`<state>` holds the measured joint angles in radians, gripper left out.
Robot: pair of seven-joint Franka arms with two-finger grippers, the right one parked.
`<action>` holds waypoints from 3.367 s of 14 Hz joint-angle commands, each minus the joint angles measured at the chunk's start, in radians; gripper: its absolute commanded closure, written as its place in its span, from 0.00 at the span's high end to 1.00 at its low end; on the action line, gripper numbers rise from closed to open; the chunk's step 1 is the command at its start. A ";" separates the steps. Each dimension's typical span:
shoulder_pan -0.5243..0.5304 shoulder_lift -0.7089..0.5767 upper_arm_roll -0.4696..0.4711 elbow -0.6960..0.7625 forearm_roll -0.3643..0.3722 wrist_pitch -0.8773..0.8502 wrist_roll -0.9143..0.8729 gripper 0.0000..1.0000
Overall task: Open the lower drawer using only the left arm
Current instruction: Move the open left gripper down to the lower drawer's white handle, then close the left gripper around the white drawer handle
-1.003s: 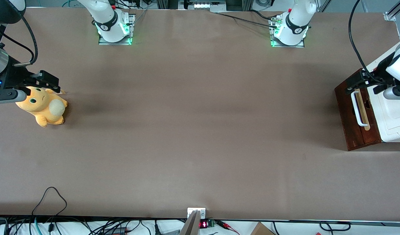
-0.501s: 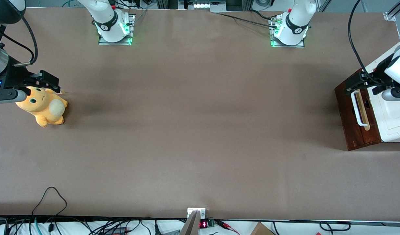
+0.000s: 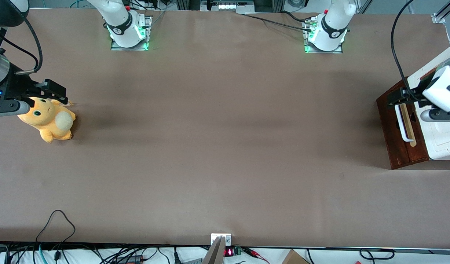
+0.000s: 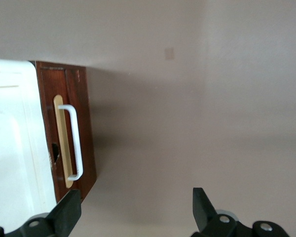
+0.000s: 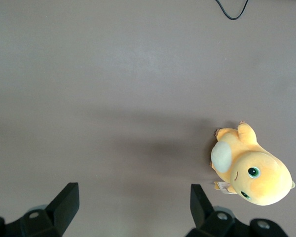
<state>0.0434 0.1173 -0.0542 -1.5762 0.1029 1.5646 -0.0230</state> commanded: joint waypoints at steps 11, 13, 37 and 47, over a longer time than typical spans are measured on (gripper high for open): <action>-0.237 0.258 -0.021 -0.113 0.657 -0.207 -0.217 1.00; -0.247 0.292 -0.021 -0.134 0.684 -0.216 -0.308 1.00; -0.246 0.597 -0.004 -0.298 1.112 -0.294 -0.741 1.00; -0.226 0.585 -0.004 -0.301 1.117 -0.236 -0.723 1.00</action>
<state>-0.1949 0.7145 -0.0596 -1.8787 1.1961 1.3092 -0.7677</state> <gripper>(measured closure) 0.000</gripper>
